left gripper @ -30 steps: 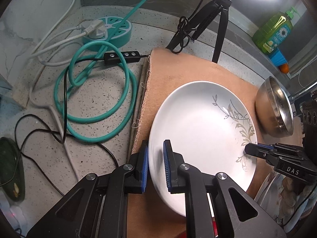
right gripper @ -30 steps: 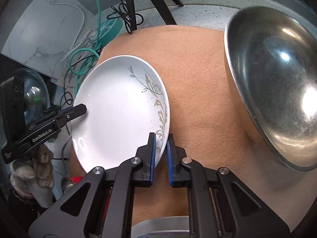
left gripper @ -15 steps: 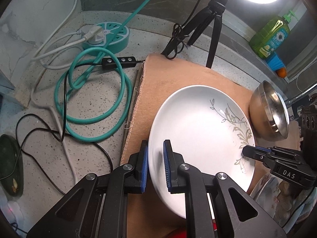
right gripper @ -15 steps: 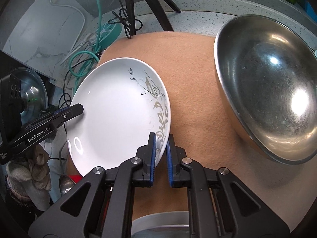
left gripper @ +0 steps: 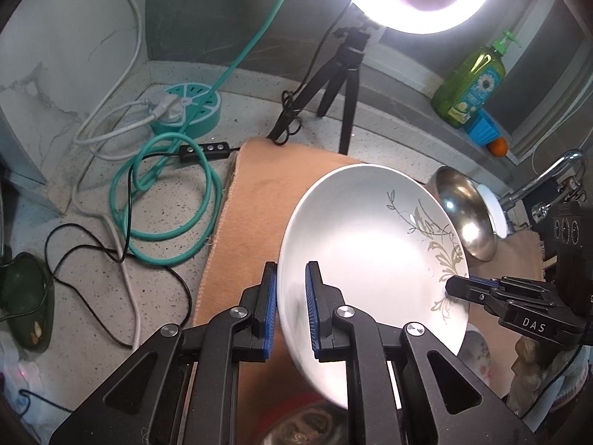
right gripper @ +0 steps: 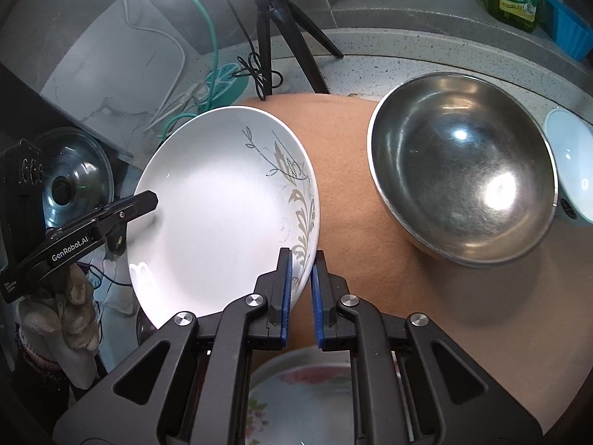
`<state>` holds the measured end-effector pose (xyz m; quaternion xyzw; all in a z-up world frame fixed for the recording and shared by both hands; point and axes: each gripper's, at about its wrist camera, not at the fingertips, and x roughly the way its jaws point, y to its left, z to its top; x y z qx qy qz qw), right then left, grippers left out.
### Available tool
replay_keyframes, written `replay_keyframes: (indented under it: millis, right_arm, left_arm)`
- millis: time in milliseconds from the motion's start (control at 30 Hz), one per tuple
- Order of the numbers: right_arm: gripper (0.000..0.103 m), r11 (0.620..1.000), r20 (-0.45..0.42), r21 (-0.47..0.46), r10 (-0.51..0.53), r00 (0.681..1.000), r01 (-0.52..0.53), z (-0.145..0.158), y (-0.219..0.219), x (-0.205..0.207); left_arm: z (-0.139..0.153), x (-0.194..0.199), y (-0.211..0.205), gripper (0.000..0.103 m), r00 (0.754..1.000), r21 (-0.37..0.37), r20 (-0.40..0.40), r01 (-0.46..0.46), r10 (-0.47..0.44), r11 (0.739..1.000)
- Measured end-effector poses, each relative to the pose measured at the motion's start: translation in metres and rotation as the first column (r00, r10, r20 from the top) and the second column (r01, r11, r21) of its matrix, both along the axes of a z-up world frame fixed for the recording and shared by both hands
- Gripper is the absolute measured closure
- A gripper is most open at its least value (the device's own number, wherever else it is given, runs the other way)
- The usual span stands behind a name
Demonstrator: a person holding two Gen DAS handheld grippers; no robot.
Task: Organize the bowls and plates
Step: 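Carry the gold-leaf plate over the pink-rose plate stack with the left tool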
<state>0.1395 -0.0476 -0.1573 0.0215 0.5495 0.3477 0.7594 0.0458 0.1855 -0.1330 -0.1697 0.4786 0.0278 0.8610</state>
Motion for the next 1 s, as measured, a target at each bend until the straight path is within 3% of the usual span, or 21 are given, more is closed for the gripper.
replay_keyframes:
  millis: [433, 1000]
  right_arm:
    - [0.093, 1.0, 0.023, 0.01, -0.001, 1.0, 0.0, 0.018, -0.069, -0.028]
    - [0.093, 0.998, -0.005, -0.056, -0.013, 1.0, 0.012, -0.001, -0.135, -0.066]
  left_arm:
    - [0.019, -0.035, -0.063, 0.09, 0.999, -0.023, 0.039, 0.027, -0.026, 0.999]
    - [-0.015, -0.074, -0.135, 0.09, 0.996, -0.07, -0.046, 0.07, -0.073, 0.995]
